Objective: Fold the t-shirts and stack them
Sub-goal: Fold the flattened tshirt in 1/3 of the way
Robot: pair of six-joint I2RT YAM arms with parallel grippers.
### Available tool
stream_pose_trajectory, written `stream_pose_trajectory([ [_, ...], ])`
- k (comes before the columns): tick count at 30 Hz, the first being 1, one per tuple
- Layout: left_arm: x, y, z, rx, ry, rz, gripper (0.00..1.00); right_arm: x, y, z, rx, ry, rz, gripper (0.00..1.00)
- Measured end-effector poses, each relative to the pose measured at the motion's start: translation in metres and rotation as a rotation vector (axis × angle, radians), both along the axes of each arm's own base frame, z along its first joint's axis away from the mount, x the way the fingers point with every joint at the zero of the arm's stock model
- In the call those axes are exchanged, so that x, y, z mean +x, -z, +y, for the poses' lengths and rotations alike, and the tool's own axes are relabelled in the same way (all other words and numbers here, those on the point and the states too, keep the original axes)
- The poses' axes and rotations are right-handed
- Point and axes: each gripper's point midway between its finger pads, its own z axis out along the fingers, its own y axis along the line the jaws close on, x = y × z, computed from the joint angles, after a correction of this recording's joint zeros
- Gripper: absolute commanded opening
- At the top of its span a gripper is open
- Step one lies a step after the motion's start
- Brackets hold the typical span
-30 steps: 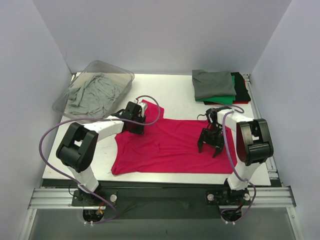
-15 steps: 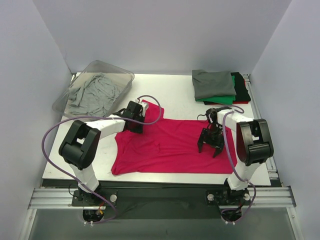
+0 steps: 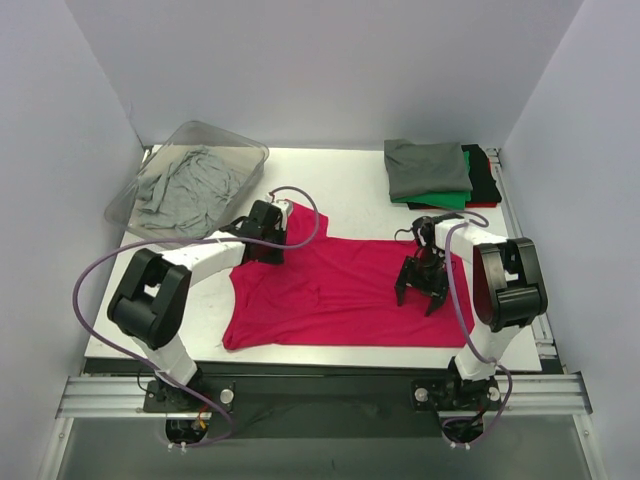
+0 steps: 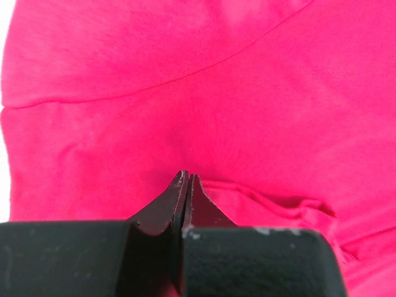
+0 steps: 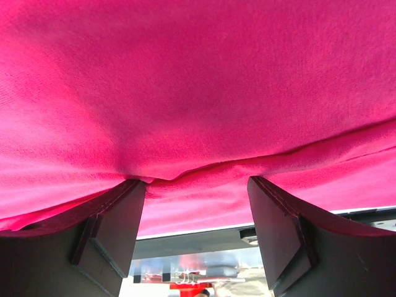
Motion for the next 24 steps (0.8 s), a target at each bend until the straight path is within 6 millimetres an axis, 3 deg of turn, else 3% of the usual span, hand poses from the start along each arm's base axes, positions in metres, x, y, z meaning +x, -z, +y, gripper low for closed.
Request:
stream_pose_trajectory([
  [6,0.003,-0.023,0.001,-0.023,-0.018,-0.055,0.00,-0.001,0.000,0.001,0.003,0.000,0.002,0.68],
  [19,0.003,-0.019,0.015,0.025,-0.049,-0.048,0.00,-0.001,0.000,0.000,0.005,-0.003,0.002,0.68],
  [21,0.004,-0.020,0.016,0.032,-0.051,-0.044,0.09,-0.001,0.000,0.000,0.005,-0.006,0.002,0.68],
  [22,0.006,-0.022,0.015,0.032,-0.050,-0.046,0.21,-0.001,0.000,0.000,0.006,-0.010,0.001,0.68],
  [23,0.007,-0.024,0.015,0.033,-0.046,-0.048,0.41,0.000,0.000,0.000,0.005,-0.016,0.000,0.68],
  [24,0.008,-0.027,0.014,0.031,-0.045,-0.051,0.51,0.000,-0.001,-0.001,0.004,-0.022,-0.002,0.68],
])
